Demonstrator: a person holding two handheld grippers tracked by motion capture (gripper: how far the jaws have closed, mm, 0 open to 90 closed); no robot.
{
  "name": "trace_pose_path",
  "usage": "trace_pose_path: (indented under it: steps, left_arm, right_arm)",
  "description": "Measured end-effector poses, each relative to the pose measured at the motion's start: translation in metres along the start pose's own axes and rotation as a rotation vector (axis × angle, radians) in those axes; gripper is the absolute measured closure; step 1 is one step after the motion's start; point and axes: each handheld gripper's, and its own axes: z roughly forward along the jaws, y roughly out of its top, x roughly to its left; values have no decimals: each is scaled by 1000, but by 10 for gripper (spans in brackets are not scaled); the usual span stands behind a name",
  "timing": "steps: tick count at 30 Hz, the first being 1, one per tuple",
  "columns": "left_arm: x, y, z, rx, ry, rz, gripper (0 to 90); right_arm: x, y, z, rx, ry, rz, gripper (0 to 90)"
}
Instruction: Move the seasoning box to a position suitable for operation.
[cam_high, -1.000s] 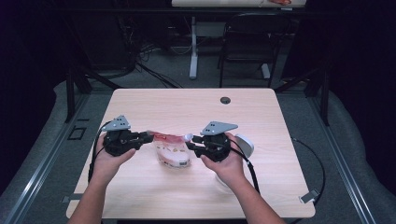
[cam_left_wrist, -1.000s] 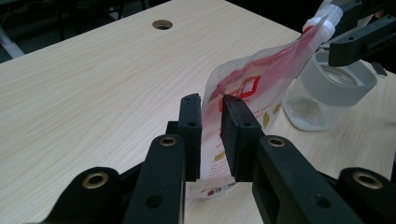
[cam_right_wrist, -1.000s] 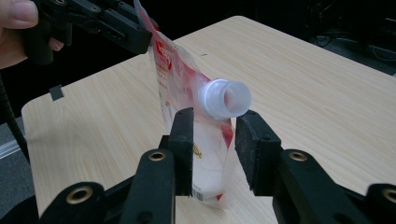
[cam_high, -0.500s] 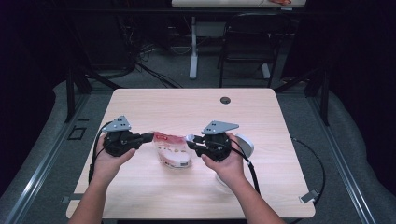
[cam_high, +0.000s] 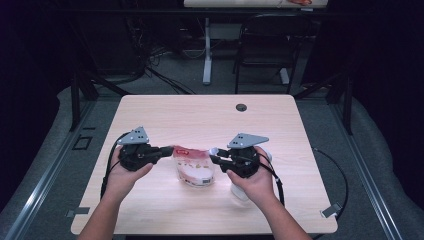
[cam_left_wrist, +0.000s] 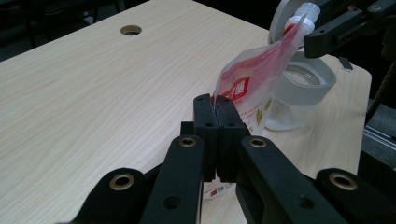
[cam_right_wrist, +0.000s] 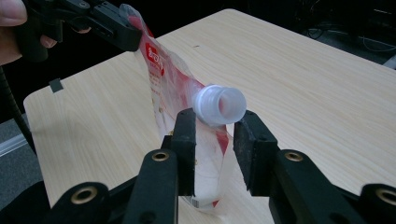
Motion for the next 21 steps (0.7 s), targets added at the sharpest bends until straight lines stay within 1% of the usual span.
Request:
trace_pose_path:
  steps: [3, 4, 7, 9, 12, 15, 16, 19, 21]
  left_arm:
    - [-3, 1, 1, 2, -8, 5, 898]
    - [-4, 1, 2, 2, -13, 8, 898]
    - [-7, 2, 4, 2, -33, 14, 897]
    - [-7, 2, 4, 3, -36, 14, 890]
    - [-7, 2, 4, -3, -38, 7, 870]
    - [-7, 2, 4, -2, -34, 6, 856]
    - [-7, 2, 4, -2, -34, 6, 852]
    - [-7, 2, 3, -4, -28, 7, 843]
    - [-6, 2, 2, -6, -32, 3, 828]
  right_arm:
    - [-1, -1, -4, 3, 0, 1, 703]
    - [-2, -3, -7, 8, -1, 1, 702]
    - [-2, -5, -10, 17, -3, 0, 700]
    - [-3, -6, -11, 12, 1, 5, 701]
    - [-3, -7, -14, 22, 6, -8, 695]
    - [0, -7, -19, 29, 5, -33, 687]
    - [0, -7, -19, 29, 5, -33, 687]
    - [3, -5, -31, 18, 4, -50, 670]
    - [5, -3, -39, -1, 16, -47, 668]
